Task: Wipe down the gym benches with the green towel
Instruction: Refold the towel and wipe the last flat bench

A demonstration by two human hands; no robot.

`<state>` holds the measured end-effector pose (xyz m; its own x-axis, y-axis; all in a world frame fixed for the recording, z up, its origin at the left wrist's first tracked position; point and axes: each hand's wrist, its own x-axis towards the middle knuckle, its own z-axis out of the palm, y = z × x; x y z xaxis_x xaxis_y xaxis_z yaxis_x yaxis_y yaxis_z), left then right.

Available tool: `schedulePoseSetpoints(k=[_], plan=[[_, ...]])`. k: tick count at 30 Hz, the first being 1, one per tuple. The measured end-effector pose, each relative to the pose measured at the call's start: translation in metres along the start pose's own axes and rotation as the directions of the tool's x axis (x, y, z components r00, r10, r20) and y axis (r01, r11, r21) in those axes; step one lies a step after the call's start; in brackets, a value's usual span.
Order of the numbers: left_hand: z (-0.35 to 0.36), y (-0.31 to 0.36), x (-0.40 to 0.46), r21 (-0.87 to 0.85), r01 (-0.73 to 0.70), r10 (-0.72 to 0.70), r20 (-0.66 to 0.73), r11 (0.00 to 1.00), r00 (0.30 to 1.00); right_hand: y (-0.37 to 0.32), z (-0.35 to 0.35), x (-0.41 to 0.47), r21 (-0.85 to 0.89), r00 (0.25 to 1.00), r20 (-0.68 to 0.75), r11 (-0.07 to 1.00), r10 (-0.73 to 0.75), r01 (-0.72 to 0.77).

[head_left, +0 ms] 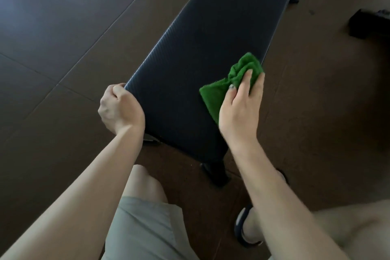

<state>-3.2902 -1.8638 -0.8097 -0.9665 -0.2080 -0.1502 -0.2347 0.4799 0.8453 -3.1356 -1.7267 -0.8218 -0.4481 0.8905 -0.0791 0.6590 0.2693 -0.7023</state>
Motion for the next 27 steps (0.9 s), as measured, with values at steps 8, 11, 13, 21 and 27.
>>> schedulePoseSetpoints(k=[8, 11, 13, 21, 27], plan=[[-0.01, 0.007, 0.002, -0.115, 0.128, -0.107, 0.17, 0.985, 0.98, -0.017, 0.003, -0.082, -0.429, 0.886, 0.306, 0.781, -0.347, 0.454], [-0.027, 0.001, 0.013, -0.218, 0.336, -0.237, 0.381, 0.916, 0.894, -0.051, 0.019, -0.032, -0.423, 0.813, 0.443, 0.711, -0.378, 0.562], [-0.039, -0.003, 0.019, -0.256, 0.42, -0.234, 0.535, 0.871, 0.812, -0.085, 0.047, 0.0, -0.416, 0.797, 0.47, 0.7, -0.38, 0.58], [-0.061, -0.036, 0.047, -0.392, 0.468, -0.189, 0.572, 0.792, 0.799, -0.148, 0.106, -0.005, -0.4, 0.705, 0.538, 0.596, -0.462, 0.696], [-0.059, -0.056, 0.034, -0.377, 0.534, -0.234, 0.606, 0.757, 0.76, -0.107, 0.089, -0.06, -0.391, 0.507, 0.601, 0.327, -0.618, 0.861]])
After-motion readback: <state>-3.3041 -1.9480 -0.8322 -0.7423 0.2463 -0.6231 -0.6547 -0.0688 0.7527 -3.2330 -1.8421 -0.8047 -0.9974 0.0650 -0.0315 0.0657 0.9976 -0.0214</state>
